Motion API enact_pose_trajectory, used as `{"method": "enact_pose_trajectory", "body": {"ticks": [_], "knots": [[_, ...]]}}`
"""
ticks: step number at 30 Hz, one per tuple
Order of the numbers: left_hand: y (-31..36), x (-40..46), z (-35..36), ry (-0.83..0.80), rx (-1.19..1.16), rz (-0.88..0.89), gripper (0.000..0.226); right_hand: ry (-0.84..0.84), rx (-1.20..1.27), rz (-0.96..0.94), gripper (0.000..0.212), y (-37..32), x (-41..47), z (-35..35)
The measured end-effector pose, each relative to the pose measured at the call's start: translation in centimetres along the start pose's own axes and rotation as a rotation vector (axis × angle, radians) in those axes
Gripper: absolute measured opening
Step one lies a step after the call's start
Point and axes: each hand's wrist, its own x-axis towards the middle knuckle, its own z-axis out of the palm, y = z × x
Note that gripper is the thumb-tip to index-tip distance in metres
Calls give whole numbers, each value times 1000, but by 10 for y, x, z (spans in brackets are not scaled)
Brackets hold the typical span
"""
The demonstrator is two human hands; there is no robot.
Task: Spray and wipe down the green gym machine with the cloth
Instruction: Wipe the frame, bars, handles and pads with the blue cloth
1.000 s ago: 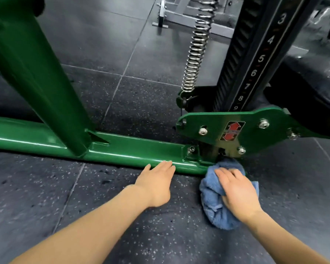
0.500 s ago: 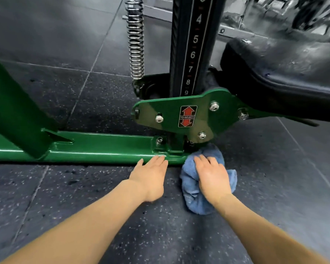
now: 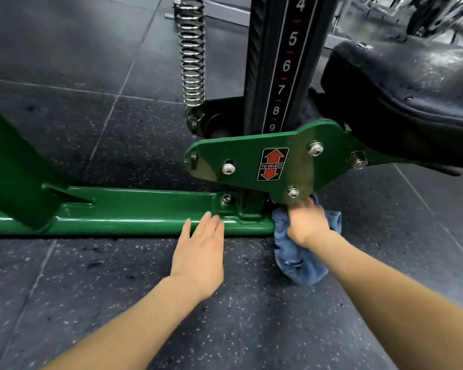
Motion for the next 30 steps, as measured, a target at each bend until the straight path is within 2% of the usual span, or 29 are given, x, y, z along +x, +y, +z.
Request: {"method": "enact_pose_trajectory", "body": {"ticks": [3,5,12,16,18,22,25,30], "knots": [[-8,2,-3,25,-26,-38,70,-113,-95,28,45,5,16,-19],[-15,1,-4,-18,-18,-43,72,-120,-114,42,40,2,16,-21],[-32,3,-10,-172,-12,26,74,177,6,84,33,-21,-41,14],[-33,6,-12,-196,-32,35,74,548,291,122,30,-41,-56,16],[-33,6,-12,-201,-37,34,74,639,379,165,27,-55,-52,17],[-35,4,-13,-228,-4,54,78,530,289,143,32,-67,-39,26],[-36,5,-15,-269,13,69,81,426,275,224,36,-66,-33,24],[-39,8,-22,-308,-54,82,81,445,307,261,34,-73,-44,20]]}}
